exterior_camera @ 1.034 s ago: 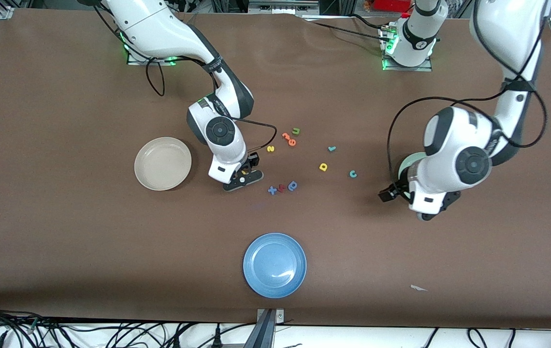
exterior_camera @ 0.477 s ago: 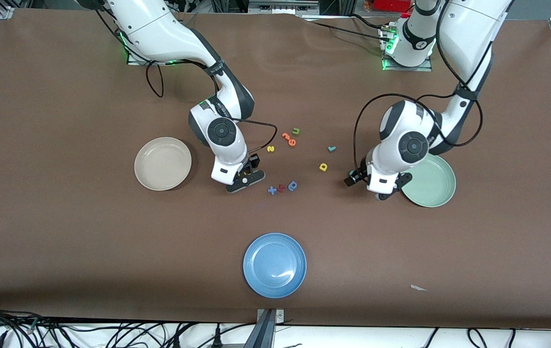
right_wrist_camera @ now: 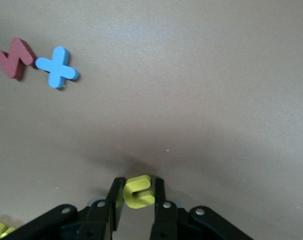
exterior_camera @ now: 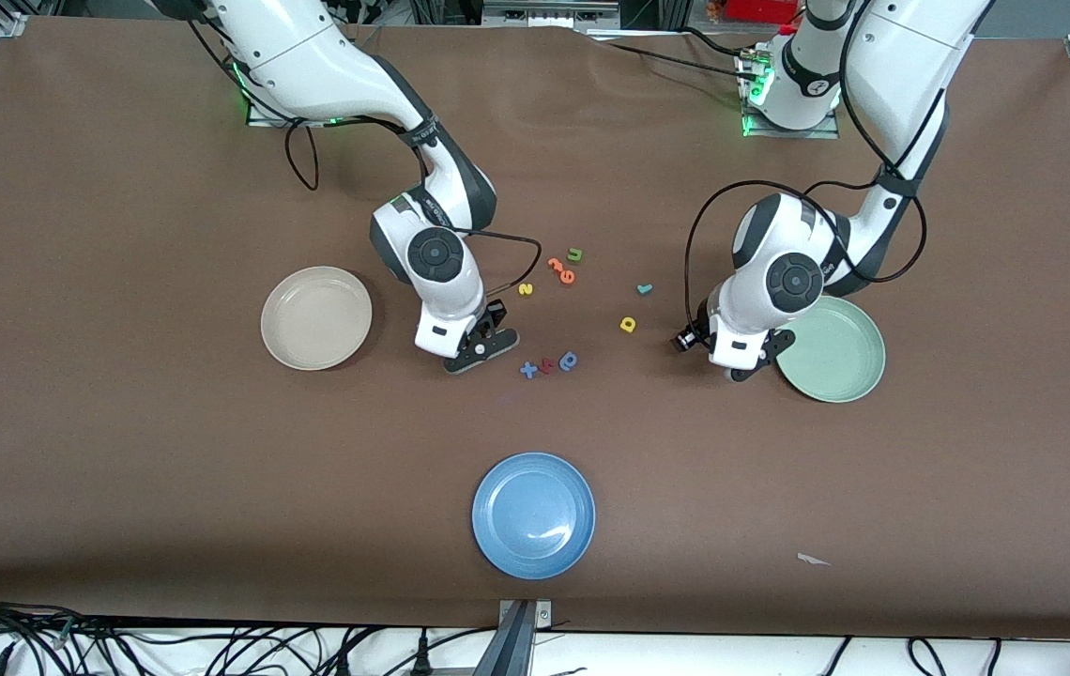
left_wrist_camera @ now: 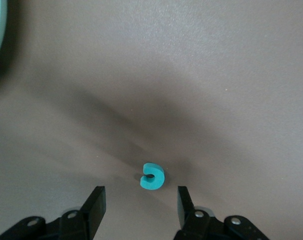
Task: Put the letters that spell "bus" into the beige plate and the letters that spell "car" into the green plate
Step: 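Drop the yellow u on the white plate while the left gripper grasps c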
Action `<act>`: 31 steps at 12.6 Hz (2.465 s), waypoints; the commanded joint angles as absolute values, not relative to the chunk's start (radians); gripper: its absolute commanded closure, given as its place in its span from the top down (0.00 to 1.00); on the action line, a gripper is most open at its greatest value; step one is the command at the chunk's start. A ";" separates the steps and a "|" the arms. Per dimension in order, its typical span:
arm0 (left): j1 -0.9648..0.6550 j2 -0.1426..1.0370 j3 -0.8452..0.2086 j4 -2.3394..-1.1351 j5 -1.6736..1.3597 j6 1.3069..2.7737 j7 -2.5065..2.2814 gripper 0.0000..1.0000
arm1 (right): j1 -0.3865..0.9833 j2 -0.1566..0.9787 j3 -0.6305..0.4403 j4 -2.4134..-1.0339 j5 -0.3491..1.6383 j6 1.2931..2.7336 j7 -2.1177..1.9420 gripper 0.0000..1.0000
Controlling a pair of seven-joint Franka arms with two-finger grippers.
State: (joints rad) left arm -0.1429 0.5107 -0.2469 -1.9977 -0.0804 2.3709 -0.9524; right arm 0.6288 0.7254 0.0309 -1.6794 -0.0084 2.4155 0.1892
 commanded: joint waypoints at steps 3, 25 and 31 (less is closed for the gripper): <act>-0.149 0.538 -0.244 -1.999 -0.072 2.413 -0.931 0.59 | 0.618 0.634 -0.001 -1.673 -0.023 2.248 0.146 0.19; -0.170 0.609 -0.242 -1.950 -0.028 2.445 -0.940 0.45 | 0.584 0.410 -0.060 -1.960 0.058 2.141 0.421 1.00; -0.175 0.614 -0.241 -1.950 -0.028 2.442 -0.933 0.13 | 0.736 0.478 -0.012 -1.930 0.054 2.273 1.207 0.99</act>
State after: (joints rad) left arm -0.1595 0.5861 -0.2481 -1.9666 -0.0477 2.4423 -0.9381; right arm 0.6819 0.4360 -0.0082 -1.9456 0.0493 2.2223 0.9694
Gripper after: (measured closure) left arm 0.753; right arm 0.004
